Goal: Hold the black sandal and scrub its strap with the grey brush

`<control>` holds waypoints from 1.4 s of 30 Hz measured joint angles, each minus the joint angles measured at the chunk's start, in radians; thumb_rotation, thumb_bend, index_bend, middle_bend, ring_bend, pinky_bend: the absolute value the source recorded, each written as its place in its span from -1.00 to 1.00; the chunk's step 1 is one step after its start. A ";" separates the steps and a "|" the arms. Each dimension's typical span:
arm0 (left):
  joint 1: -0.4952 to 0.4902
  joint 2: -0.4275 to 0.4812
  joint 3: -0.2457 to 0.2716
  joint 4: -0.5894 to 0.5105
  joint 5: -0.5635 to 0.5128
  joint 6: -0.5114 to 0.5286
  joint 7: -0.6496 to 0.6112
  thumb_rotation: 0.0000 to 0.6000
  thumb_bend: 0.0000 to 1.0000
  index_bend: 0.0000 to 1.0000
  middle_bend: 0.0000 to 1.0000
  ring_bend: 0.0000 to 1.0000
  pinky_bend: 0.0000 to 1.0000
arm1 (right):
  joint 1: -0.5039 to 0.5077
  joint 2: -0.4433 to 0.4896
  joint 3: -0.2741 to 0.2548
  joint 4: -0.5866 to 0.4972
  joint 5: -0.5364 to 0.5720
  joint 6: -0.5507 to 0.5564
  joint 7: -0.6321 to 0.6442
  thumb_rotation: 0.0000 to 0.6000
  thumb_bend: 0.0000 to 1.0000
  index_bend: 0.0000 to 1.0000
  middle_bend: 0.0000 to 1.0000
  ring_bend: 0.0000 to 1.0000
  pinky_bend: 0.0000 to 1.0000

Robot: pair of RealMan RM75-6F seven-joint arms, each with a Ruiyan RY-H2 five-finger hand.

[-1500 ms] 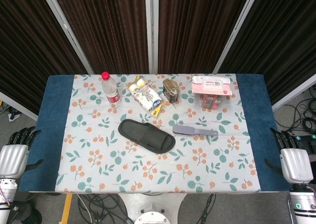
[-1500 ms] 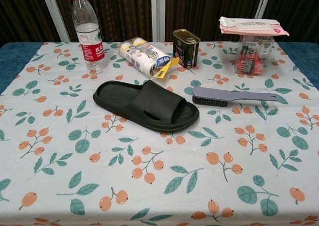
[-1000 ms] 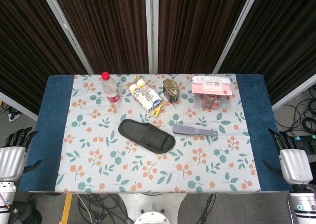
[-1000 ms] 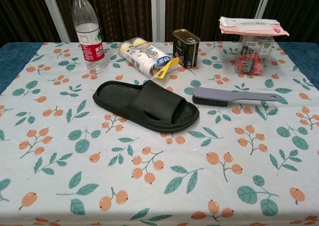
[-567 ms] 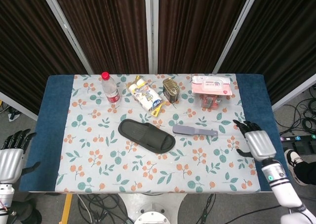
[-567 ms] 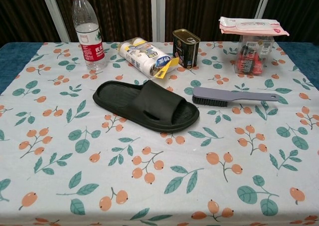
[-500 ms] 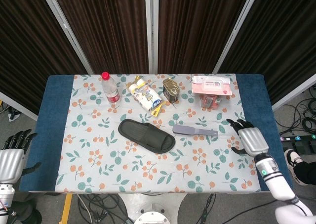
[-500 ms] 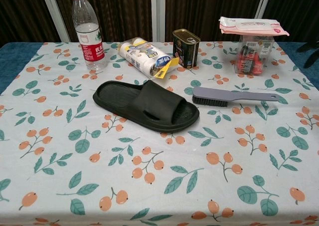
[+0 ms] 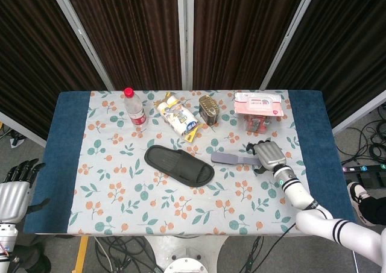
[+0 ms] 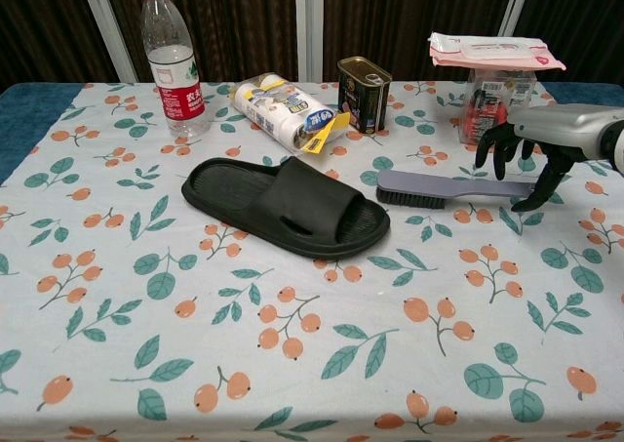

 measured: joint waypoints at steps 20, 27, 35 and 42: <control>0.024 -0.020 0.006 0.043 -0.014 0.006 -0.040 1.00 -0.70 -0.54 -0.56 -0.74 -0.67 | 0.063 -0.057 -0.034 0.045 0.100 -0.043 0.018 1.00 -0.89 0.05 0.05 0.04 0.31; 0.036 -0.026 0.007 0.053 -0.017 0.017 -0.054 1.00 -0.70 -0.54 -0.56 -0.74 -0.67 | 0.078 -0.077 -0.035 0.069 0.101 -0.054 0.050 1.00 -0.88 0.14 0.16 0.22 0.59; 0.043 -0.032 0.006 0.063 -0.022 0.018 -0.064 1.00 -0.70 -0.54 -0.56 -0.74 -0.67 | 0.090 -0.099 -0.039 0.097 0.102 -0.058 0.076 1.00 -0.77 0.30 0.30 0.37 0.76; 0.045 -0.034 0.004 0.067 -0.026 0.011 -0.071 1.00 -0.70 -0.54 -0.56 -0.74 -0.67 | 0.096 -0.115 -0.033 0.115 0.081 -0.053 0.114 1.00 -0.46 0.54 0.59 0.67 1.00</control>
